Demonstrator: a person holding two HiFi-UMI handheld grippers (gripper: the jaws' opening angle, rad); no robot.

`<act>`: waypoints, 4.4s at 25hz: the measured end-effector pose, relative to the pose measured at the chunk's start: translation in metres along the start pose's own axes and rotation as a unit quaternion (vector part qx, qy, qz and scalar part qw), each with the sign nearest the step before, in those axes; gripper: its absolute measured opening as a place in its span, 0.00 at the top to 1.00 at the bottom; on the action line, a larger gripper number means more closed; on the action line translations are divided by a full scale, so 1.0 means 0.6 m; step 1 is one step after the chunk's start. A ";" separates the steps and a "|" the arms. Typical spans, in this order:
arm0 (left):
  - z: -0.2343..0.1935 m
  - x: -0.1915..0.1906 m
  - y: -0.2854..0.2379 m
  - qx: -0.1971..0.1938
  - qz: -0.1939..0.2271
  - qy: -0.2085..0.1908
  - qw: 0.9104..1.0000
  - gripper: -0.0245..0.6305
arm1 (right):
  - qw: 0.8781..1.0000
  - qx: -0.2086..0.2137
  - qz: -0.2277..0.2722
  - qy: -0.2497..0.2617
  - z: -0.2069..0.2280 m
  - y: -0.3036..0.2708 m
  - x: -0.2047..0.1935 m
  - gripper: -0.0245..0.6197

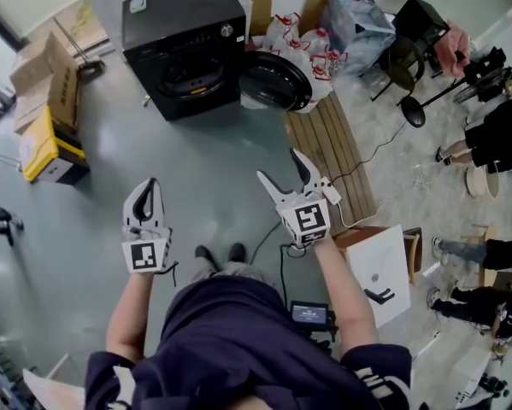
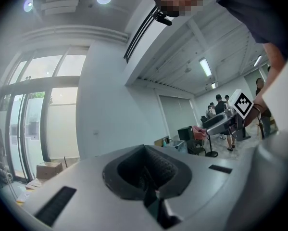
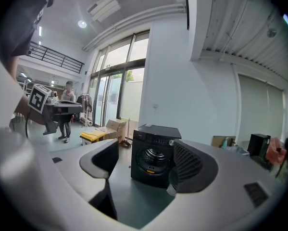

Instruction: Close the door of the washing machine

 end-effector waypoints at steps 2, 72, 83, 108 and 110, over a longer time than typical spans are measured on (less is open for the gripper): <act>0.004 -0.002 -0.003 0.003 -0.002 0.001 1.000 0.93 | 1.000 -0.001 -0.004 0.001 0.012 0.004 -0.008 0.41; -0.055 -0.186 -0.770 -0.023 -0.164 -0.002 0.986 0.93 | 0.961 0.004 -0.276 0.033 0.854 -0.661 -0.599 0.43; -0.067 -0.253 -0.812 -0.013 -0.205 -0.023 0.978 0.93 | 0.938 0.071 -0.333 0.066 0.897 -0.726 -0.757 0.50; -0.063 -0.296 -0.821 0.009 -0.247 -0.053 0.967 0.93 | 0.911 0.146 -0.380 0.073 0.932 -0.784 -0.859 0.76; -0.063 -0.300 -0.822 0.011 -0.249 -0.053 0.967 0.93 | 0.910 0.150 -0.379 0.075 0.932 -0.788 -0.862 0.77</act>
Point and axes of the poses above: the fingertips, and each gripper's own axes: y backward along the fingers, z to its right, x out of its top, the point moved 9 cm from there along y, backward along the fingers, and after that the axes turned 3 degrees about -x, right-handed, at the moved point
